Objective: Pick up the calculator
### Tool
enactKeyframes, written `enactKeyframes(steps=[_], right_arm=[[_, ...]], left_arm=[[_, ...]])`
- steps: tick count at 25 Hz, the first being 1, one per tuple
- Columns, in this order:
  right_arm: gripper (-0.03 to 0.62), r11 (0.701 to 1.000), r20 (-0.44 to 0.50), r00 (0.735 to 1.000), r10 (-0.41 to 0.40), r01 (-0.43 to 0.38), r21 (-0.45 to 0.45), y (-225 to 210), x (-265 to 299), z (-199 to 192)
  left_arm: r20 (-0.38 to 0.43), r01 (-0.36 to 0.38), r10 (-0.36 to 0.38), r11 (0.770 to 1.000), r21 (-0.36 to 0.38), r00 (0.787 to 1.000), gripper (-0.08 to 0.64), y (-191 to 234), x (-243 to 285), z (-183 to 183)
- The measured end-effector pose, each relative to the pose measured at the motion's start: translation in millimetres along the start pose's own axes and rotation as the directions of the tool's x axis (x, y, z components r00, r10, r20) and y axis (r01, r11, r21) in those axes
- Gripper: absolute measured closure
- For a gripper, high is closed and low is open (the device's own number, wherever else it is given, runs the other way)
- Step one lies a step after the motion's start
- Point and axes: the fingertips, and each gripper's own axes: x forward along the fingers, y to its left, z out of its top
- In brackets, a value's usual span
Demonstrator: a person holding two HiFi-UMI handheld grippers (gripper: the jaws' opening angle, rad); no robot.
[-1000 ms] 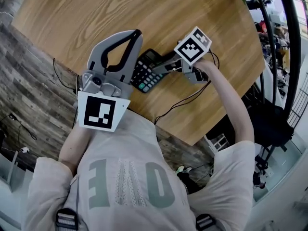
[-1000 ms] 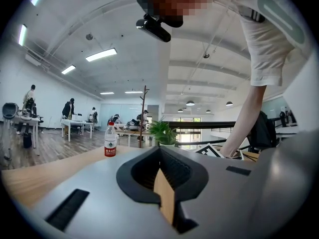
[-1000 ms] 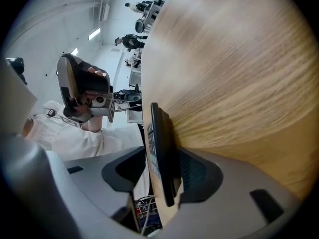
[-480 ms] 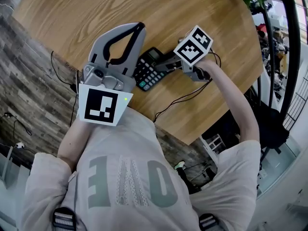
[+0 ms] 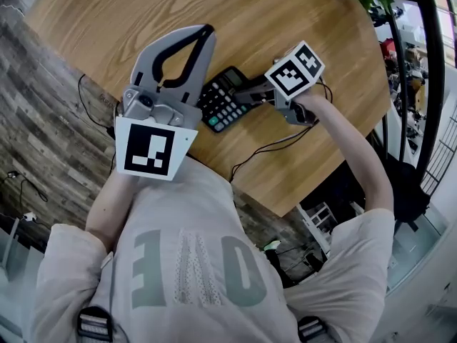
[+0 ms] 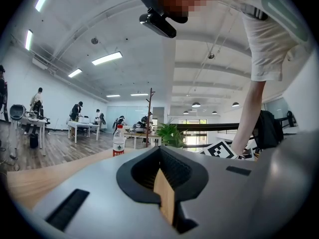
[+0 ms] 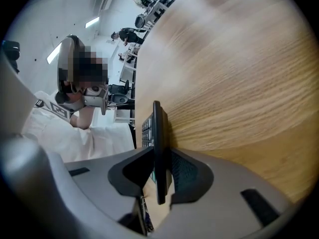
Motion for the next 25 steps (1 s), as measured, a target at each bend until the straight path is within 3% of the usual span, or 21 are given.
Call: enactKeyframes(steps=[4, 7, 10, 13, 15, 17, 19, 22, 23, 25], right_arm=[[0.492, 0.998, 0.119, 0.991, -0.056, 0.051, 0.047, -2, -22, 15], [0.494, 0.992, 0.253, 0.96, -0.118, 0.105, 0.065, 3, -51, 30], [0.493, 0.982, 0.398, 0.897, -0.191, 0.175, 0.075, 14, -87, 42], [0.494, 0.967, 0.56, 0.792, -0.245, 0.24, 0.085, 32, -131, 52], [0.494, 0.954, 0.67, 0.69, -0.272, 0.283, 0.095, 50, -163, 53], [0.494, 0.944, 0.775, 0.566, -0.281, 0.308, 0.118, 73, -194, 50], [0.494, 0.94, 0.871, 0.409, -0.274, 0.306, 0.152, 99, -224, 44], [0.494, 0.934, 0.955, 0.138, -0.264, 0.285, 0.217, 139, -263, 22], [0.494, 0.931, 0.964, 0.059, -0.259, 0.281, 0.233, 152, -273, 12], [0.493, 0.929, 0.971, -0.061, -0.233, 0.282, 0.241, 179, -285, -8]], left_arm=[[0.021, 0.007, -0.007, 1.0, 0.027, 1.0, 0.552, -3, -3, 9], [0.033, 0.009, -0.011, 0.999, 0.05, 0.999, 0.552, -5, -6, 21], [0.053, 0.015, -0.02, 0.997, 0.082, 0.998, 0.552, -7, -8, 36], [0.091, 0.033, -0.044, 0.992, 0.12, 0.995, 0.552, -8, -6, 53], [0.118, 0.046, -0.064, 0.988, 0.147, 0.991, 0.552, -10, -5, 66], [0.143, 0.058, -0.083, 0.984, 0.169, 0.986, 0.552, -12, -7, 81], [0.176, 0.075, -0.112, 0.976, 0.204, 0.978, 0.552, -16, -7, 97], [0.225, 0.1, -0.157, 0.964, 0.246, 0.962, 0.552, -27, -7, 122], [0.24, 0.104, -0.164, 0.965, 0.242, 0.957, 0.552, -31, -8, 130], [0.271, 0.111, -0.169, 0.97, 0.216, 0.948, 0.552, -36, -11, 144]])
